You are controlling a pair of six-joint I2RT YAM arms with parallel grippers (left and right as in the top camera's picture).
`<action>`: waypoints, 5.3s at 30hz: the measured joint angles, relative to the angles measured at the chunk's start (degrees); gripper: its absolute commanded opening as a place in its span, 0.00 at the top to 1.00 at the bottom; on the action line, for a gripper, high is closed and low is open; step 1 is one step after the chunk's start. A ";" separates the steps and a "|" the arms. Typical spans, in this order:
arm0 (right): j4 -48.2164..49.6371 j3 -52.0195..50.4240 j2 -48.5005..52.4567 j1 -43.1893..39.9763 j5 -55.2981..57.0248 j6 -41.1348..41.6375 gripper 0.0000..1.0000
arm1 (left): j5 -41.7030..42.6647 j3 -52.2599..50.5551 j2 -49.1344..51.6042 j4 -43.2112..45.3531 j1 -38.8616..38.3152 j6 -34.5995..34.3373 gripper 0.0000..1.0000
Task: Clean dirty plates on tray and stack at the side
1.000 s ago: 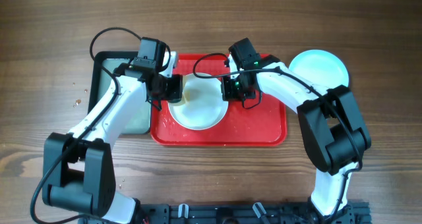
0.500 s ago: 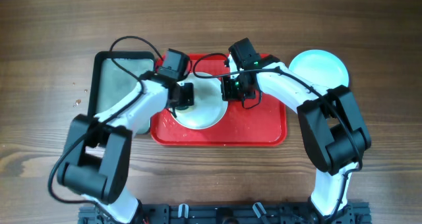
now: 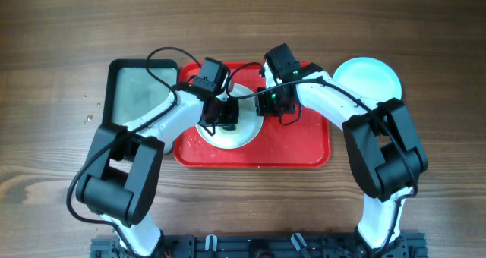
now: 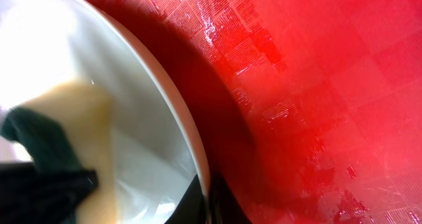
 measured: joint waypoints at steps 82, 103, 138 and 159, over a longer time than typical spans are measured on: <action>-0.22 -0.15 -0.22 -0.15 0.26 0.20 0.95 | -21.20 5.29 -13.90 -18.27 22.32 13.75 0.95; -0.13 -0.15 -0.22 -0.11 0.28 0.20 0.91 | -21.20 2.08 -5.16 -13.53 24.04 18.69 0.29; -4.22 12.74 -1.60 1.40 8.68 1.09 0.96 | -21.64 6.75 -29.59 -8.46 42.14 -2.21 0.00; 36.15 12.94 -1.62 23.89 45.59 -16.74 0.96 | -21.62 6.75 -29.59 -8.46 42.14 -2.21 0.00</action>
